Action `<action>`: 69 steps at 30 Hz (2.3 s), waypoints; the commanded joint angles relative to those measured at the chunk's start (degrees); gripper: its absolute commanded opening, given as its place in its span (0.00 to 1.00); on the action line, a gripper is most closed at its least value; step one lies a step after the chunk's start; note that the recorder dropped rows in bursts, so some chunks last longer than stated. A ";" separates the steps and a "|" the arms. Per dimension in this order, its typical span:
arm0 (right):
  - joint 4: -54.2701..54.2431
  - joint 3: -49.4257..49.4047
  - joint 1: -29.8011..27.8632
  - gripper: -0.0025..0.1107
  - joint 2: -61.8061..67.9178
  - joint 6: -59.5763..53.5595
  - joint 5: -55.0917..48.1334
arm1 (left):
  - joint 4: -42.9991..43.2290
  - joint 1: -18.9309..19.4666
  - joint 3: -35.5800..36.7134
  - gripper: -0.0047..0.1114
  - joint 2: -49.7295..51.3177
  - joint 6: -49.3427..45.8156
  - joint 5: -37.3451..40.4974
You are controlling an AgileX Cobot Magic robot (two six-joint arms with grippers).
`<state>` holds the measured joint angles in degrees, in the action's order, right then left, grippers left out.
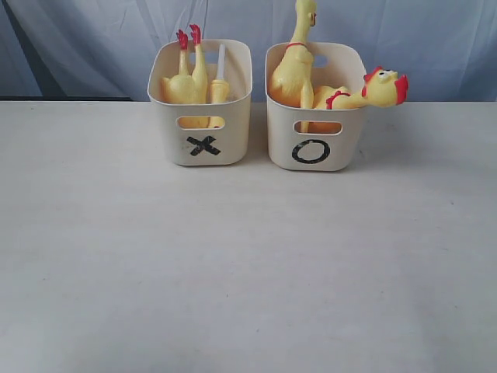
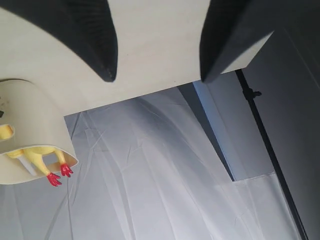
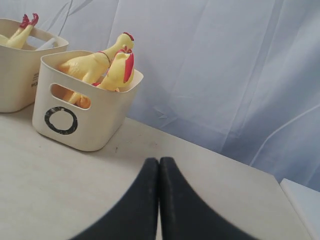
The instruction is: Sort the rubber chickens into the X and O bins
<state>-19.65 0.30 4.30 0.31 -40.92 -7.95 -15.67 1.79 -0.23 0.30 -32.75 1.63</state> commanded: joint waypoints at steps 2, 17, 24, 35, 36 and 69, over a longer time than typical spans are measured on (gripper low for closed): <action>-0.13 -0.30 -0.24 0.02 -0.31 0.11 0.76 | 1.26 -0.27 0.23 0.46 -0.30 0.49 0.21; -0.42 -0.30 -0.24 0.02 -0.31 0.11 0.76 | 13.83 -0.27 0.23 0.46 -0.30 0.49 -0.32; -0.42 -0.30 -0.24 0.02 -0.31 0.11 0.76 | 13.83 -0.27 0.23 0.46 -0.30 0.60 1.98; -0.42 -0.30 -0.24 0.02 -0.31 0.11 0.76 | 13.83 -0.27 0.23 0.43 -0.30 0.81 5.64; -0.42 -0.30 -0.24 0.02 -0.31 0.11 0.76 | 13.54 -0.27 0.23 0.43 -0.30 1.15 5.38; -1.69 -0.30 -0.24 0.02 -0.31 11.30 2.33 | 10.68 -0.27 0.23 0.04 -0.30 20.68 8.95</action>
<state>-20.87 0.20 4.30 0.31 -31.51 -5.33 -4.34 1.79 -0.20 0.30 -14.91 11.42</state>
